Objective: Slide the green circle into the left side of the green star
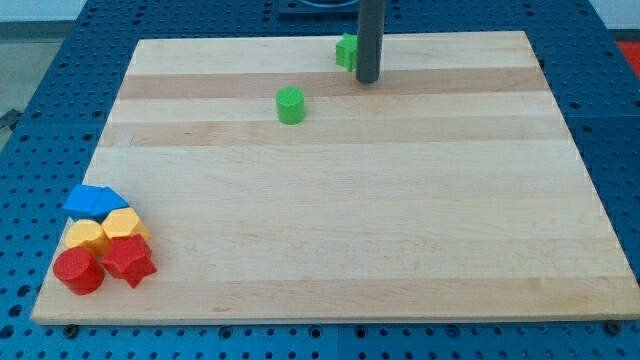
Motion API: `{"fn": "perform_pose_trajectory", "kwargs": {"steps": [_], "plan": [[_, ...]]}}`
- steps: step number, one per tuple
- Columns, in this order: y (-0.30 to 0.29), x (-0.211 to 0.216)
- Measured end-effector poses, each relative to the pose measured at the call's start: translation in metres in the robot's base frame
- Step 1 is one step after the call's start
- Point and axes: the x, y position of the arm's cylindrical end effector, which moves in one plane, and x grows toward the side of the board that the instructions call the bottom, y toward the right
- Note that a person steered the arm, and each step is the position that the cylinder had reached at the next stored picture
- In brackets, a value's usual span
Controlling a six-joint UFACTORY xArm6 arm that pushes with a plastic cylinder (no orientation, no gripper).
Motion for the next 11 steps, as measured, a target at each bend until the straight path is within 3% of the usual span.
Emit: {"fn": "perform_pose_trajectory", "kwargs": {"steps": [2,3,5,7,10,11], "plan": [[-0.018,0.076],[-0.069,0.083],[-0.096,0.055],[-0.147,0.068],[-0.099,-0.009],[-0.098,-0.012]]}}
